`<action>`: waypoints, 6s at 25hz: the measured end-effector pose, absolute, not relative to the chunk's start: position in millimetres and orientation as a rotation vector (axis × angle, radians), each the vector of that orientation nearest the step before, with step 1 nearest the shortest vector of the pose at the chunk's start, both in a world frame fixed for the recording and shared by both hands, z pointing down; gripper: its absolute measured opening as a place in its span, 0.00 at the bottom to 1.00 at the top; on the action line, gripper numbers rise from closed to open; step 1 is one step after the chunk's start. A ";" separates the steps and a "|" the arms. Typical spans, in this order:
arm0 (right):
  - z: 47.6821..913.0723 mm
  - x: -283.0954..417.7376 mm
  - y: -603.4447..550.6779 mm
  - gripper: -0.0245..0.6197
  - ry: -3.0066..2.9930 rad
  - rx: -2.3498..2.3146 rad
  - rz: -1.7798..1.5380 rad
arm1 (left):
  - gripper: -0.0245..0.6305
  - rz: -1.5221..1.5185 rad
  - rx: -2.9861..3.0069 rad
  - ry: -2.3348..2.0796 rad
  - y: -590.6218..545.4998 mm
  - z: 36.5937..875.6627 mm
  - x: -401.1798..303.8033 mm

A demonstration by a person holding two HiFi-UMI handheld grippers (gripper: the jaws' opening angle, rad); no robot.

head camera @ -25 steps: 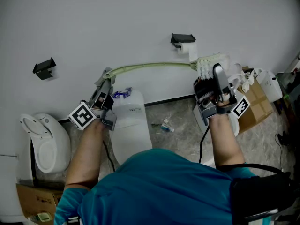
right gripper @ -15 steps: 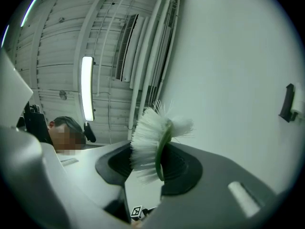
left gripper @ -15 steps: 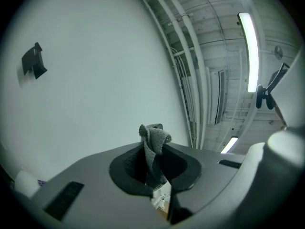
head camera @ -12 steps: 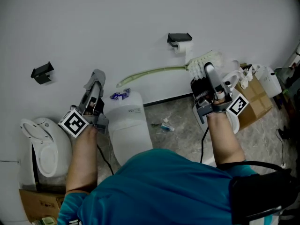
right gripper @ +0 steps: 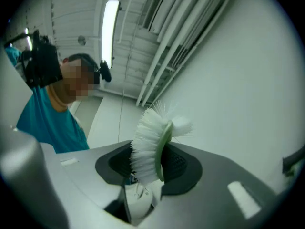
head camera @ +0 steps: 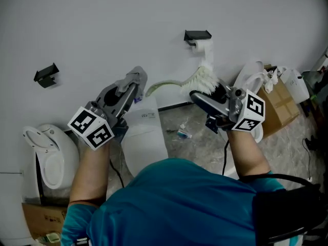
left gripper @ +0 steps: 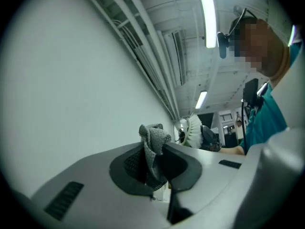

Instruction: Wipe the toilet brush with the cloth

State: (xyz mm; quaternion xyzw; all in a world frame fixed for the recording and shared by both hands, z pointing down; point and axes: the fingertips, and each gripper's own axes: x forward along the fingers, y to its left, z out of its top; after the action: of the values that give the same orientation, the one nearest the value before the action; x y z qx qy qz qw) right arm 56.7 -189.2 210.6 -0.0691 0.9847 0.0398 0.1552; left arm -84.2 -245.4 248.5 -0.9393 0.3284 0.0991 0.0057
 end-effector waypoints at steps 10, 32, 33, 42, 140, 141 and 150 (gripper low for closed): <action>281.9 -7.3 -129.8 0.26 3.212 -0.175 1.079 | 0.10 -0.003 -2.836 0.732 -213.6 236.5 -28.5; 340.7 -28.9 -129.0 0.25 3.184 -0.093 1.917 | 0.10 -0.553 -2.708 0.166 -184.5 297.3 5.2; 340.9 -28.7 -128.9 0.25 3.182 -0.099 1.919 | 0.10 -0.565 -2.706 0.165 -185.8 299.2 5.0; 342.3 -31.6 -124.1 0.25 3.171 -0.063 1.913 | 0.10 -0.583 -2.685 0.289 -216.1 297.5 -0.3; 137.3 169.1 -200.7 0.24 2.115 0.090 -0.287 | 0.10 -0.242 -3.381 0.076 -213.6 424.1 -58.7; 138.0 169.9 -201.6 0.24 2.119 0.077 -0.281 | 0.10 -0.220 -3.398 0.096 -211.7 428.4 -63.0; 156.3 170.2 -213.3 0.24 2.238 -0.086 -0.221 | 0.10 0.148 -3.461 0.482 -206.7 444.5 -115.1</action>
State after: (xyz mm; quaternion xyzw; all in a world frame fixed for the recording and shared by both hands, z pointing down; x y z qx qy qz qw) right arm 170.2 -213.3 156.3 -0.0345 0.8974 -0.0885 0.4308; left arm -115.1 -206.7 444.5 -0.9739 0.1357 0.0418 -0.1770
